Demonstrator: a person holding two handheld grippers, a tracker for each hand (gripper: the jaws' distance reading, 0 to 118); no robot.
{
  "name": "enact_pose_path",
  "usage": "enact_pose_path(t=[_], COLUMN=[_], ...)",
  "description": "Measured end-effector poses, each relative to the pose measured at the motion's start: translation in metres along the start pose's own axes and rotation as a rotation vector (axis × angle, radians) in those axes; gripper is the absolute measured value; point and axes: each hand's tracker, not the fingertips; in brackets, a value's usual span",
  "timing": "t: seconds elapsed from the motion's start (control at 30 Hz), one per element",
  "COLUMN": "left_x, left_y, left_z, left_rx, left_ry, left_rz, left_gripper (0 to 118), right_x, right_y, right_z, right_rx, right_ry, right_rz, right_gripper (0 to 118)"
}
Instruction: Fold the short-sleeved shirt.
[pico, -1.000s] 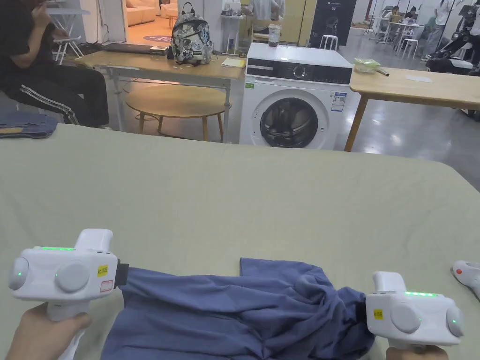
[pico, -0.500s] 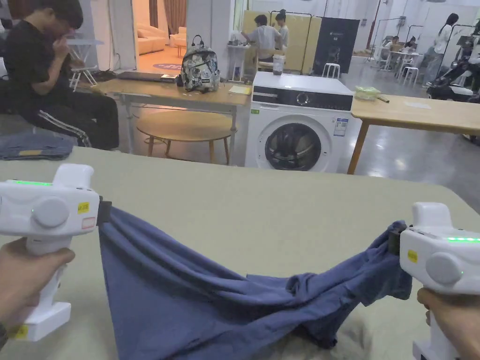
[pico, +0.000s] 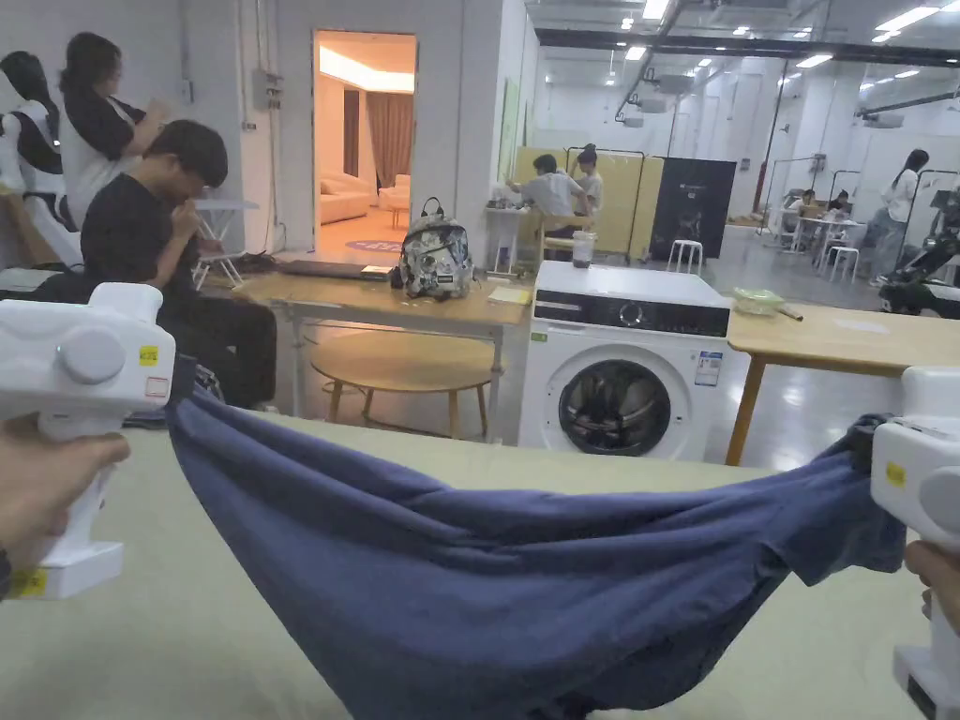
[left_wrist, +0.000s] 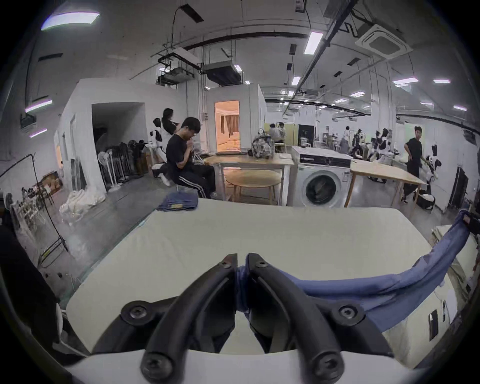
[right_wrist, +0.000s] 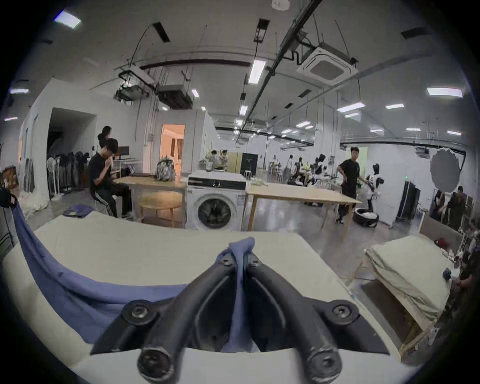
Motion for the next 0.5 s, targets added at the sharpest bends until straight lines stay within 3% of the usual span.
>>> enact_pose_path(t=[0.13, 0.5], left_x=[-0.013, -0.015], left_y=[0.018, 0.06], left_z=[-0.004, -0.028], left_rx=[0.03, 0.046], left_ry=[0.05, 0.087], left_rz=[0.073, 0.06], left_gripper=[2, 2], right_x=[0.0, -0.002], right_y=[0.021, 0.068], right_z=[-0.007, -0.057], right_rx=[0.024, 0.074], right_ry=[-0.016, -0.061], right_rz=[0.001, 0.022], right_gripper=[2, 2])
